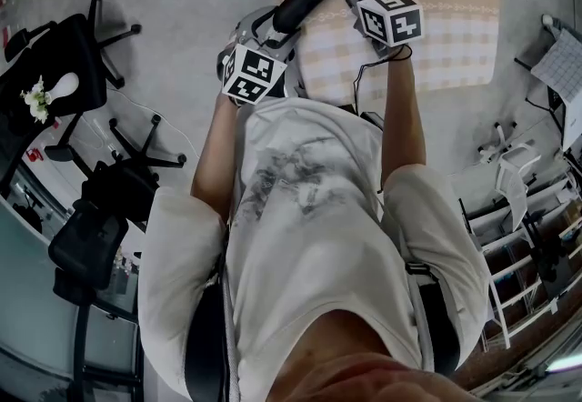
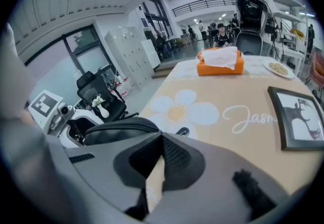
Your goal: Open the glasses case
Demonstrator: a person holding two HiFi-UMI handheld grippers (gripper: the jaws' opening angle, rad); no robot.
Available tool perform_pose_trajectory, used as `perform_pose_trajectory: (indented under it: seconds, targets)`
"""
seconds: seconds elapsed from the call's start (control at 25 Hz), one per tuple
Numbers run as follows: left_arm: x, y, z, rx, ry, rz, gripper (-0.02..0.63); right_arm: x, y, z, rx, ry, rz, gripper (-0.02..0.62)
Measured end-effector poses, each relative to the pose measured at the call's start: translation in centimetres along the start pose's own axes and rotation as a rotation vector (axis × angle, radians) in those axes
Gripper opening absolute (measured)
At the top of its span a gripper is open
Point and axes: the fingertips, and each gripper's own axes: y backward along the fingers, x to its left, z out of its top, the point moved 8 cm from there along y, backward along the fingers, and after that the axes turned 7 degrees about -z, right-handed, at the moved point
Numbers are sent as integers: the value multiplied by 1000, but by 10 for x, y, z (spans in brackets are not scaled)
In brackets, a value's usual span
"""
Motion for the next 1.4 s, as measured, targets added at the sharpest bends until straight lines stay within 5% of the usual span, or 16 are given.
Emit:
perform_pose_trajectory:
  seconds: [0.52, 1.08, 1.4]
  targets:
    - [-9, -13, 10, -1, -20, -36, 268, 7, 32, -6, -137, 2, -126, 17]
    - [-16, -33, 18, 25, -13, -89, 282, 42, 45, -11, -248, 7, -34, 15]
    - [-11, -4, 43, -71, -31, -109, 291, 45, 44, -14, -260, 1, -39, 15]
